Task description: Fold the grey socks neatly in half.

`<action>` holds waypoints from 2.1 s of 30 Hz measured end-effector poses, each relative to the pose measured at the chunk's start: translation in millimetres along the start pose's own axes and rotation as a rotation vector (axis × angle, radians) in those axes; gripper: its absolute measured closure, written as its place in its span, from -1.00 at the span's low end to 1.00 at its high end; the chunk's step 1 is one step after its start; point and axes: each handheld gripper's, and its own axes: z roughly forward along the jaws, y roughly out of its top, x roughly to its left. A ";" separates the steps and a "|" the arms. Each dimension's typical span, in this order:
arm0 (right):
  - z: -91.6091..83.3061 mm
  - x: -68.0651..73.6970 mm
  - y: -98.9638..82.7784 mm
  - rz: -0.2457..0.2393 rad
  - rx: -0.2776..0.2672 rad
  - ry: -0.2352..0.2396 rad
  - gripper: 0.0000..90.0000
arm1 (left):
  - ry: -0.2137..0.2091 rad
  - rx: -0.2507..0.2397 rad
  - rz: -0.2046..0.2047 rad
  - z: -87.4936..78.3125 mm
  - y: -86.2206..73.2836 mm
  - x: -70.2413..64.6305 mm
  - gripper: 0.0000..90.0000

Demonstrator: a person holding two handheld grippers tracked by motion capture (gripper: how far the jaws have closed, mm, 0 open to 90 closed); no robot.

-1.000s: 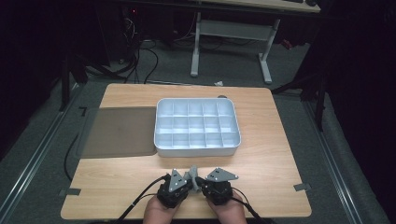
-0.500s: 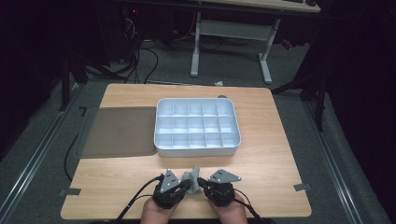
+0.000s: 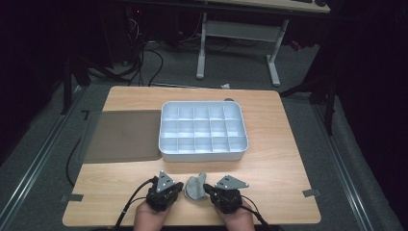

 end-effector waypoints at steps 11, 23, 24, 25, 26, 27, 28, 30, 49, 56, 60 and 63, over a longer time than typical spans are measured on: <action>-1.4 -0.1 4.1 -0.007 -0.003 -0.014 0.99 | -0.053 -0.019 0.022 9.0 1.5 -19.9 0.84; -7.9 -4.4 5.5 0.002 -0.016 -0.041 0.99 | -0.077 0.003 0.083 27.7 12.8 -40.8 0.87; -8.0 -5.2 5.2 0.006 -0.015 -0.041 0.99 | -0.077 0.007 0.087 28.8 13.4 -41.8 0.88; -8.0 -5.6 4.9 0.006 -0.012 -0.042 0.99 | -0.077 0.014 0.095 29.4 13.7 -42.6 0.90; -7.8 -6.0 4.6 0.003 -0.011 -0.043 0.99 | -0.072 0.016 0.101 29.7 13.7 -43.4 0.91; -7.8 -6.0 4.6 0.003 -0.011 -0.043 0.99 | -0.072 0.016 0.101 29.7 13.7 -43.4 0.91; -7.5 -6.3 4.2 0.002 -0.011 -0.040 0.99 | -0.071 0.018 0.101 29.7 13.7 -43.5 0.91; -6.4 -4.5 2.3 0.001 -0.006 -0.027 1.00 | -0.073 0.022 0.097 30.1 13.7 -43.2 0.91; -2.3 4.0 -12.4 -0.073 -0.013 -0.054 1.00 | -0.097 -0.035 0.025 9.2 12.9 -27.5 0.95; -1.7 4.7 -14.8 -0.075 -0.033 -0.055 1.00 | -0.141 -0.103 0.018 0.4 34.0 -33.1 0.96; -1.9 4.8 -15.1 -0.078 -0.035 -0.051 1.00 | -0.160 -0.100 0.055 16.7 47.7 -45.6 0.95; -1.7 4.5 -15.9 -0.078 -0.042 -0.051 1.00 | -0.150 -0.092 0.034 26.1 47.8 -44.3 0.89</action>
